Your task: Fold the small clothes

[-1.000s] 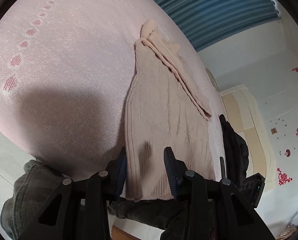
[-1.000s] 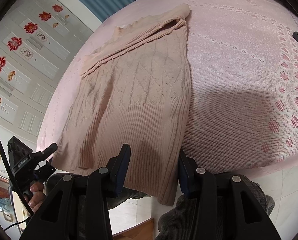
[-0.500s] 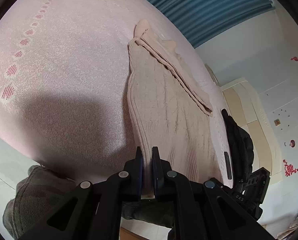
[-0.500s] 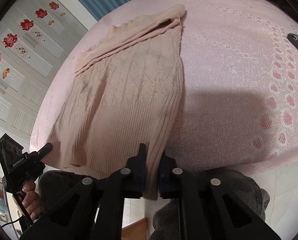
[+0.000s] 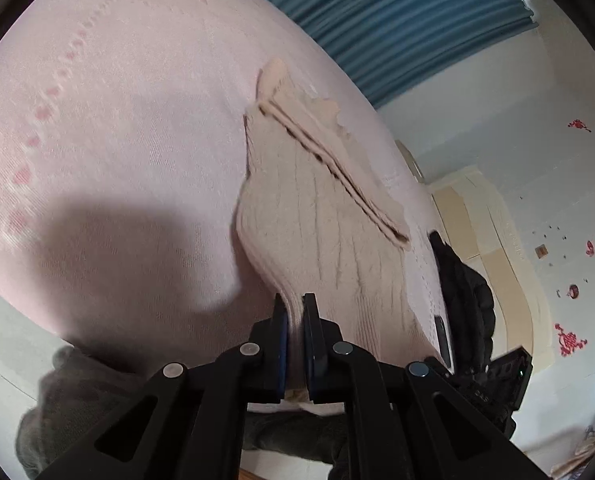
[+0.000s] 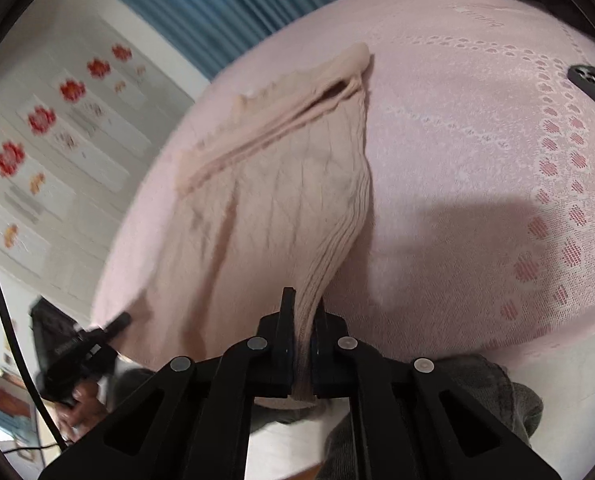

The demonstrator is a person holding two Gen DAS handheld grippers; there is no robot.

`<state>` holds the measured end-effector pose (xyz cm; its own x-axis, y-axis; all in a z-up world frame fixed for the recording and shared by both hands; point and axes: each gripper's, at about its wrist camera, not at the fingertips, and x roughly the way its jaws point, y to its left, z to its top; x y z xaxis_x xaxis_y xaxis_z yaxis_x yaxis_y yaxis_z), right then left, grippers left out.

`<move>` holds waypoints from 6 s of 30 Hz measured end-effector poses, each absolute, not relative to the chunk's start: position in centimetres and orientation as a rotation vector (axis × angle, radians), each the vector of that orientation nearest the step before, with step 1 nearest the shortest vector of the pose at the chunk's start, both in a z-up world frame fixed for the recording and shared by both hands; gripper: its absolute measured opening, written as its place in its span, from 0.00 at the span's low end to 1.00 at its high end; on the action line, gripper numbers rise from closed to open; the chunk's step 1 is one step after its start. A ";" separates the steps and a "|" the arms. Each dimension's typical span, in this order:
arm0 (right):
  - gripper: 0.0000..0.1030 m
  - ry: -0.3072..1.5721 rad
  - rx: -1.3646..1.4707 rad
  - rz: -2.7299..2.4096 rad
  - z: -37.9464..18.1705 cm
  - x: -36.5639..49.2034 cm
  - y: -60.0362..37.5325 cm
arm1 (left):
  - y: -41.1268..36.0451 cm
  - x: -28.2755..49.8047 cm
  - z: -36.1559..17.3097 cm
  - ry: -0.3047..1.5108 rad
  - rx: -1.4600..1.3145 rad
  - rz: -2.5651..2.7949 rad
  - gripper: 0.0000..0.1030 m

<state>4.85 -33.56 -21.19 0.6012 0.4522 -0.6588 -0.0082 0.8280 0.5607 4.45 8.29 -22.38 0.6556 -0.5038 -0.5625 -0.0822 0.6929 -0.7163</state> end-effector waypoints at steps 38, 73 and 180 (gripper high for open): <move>0.05 0.718 0.980 0.206 -16.7 31.9 -37.4 | 8.8 31.6 -16.7 0.657 -0.899 -0.135 0.06; 0.20 0.845 0.392 -0.096 -21.5 39.2 -34.2 | 3.4 37.3 -19.8 0.812 -0.424 0.033 0.33; 0.04 0.829 0.719 0.108 -21.4 15.3 -37.4 | 10.3 14.5 -23.2 0.822 -0.806 -0.061 0.07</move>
